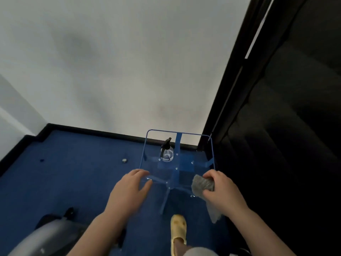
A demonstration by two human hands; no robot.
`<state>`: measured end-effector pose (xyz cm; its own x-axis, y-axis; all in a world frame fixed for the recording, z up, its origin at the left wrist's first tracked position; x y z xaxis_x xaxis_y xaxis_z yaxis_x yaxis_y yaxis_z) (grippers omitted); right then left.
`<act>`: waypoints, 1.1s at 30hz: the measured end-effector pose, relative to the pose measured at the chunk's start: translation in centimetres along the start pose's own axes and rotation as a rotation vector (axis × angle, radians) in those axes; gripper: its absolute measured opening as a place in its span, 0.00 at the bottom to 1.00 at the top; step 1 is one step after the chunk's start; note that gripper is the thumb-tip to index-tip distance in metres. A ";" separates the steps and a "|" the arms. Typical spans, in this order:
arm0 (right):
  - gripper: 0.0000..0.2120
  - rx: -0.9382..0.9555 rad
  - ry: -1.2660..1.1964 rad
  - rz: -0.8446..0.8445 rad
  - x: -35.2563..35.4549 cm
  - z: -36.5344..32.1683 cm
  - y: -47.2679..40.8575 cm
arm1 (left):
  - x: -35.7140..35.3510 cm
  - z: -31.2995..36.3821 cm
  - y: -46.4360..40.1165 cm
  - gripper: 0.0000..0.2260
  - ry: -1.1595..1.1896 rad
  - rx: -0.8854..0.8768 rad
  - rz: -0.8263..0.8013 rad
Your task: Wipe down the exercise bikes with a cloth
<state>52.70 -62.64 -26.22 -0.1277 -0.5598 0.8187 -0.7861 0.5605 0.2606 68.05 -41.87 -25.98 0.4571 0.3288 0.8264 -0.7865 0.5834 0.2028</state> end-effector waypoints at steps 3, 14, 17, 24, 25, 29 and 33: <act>0.13 -0.048 -0.036 -0.025 -0.5 0.9 -5.3 | -0.8 0.4 -4.2 0.16 -0.001 0.069 -0.041; 0.10 -0.228 0.009 -0.072 -9.8 4.8 -20.9 | -7.0 -1.2 -14.2 0.16 0.071 0.227 -0.208; 0.10 -0.254 -0.032 -0.045 -12.7 5.5 -24.1 | -7.8 -2.7 -16.3 0.16 0.038 0.235 -0.240; 0.20 -0.270 -0.061 -0.208 -18.0 7.1 -28.1 | -8.0 -5.0 -19.3 0.16 0.029 0.250 -0.235; 0.21 -0.246 -0.028 -0.266 -18.4 7.3 -28.3 | -7.9 -5.1 -19.5 0.16 0.030 0.250 -0.239; 0.22 -0.242 0.009 -0.279 -17.4 7.3 -28.1 | -7.2 -4.7 -20.1 0.16 0.032 0.246 -0.261; 0.24 -0.292 -0.004 -0.247 -13.1 6.9 -27.7 | -4.4 -2.9 -21.9 0.17 0.045 0.197 -0.225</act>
<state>71.93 -75.04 -47.71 0.0409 -0.7017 0.7113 -0.5884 0.5584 0.5847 84.45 -53.90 -35.57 0.6437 0.2426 0.7258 -0.7266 0.4913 0.4802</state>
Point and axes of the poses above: each hand's wrist, its own y-axis away from the middle knuckle, its own x-axis out of the back of the hand, z = x × y, the point moved 1 cm from there along -y, towards the middle knuckle, and after that the axes turned 3 degrees about x, right-handed, at the moved point
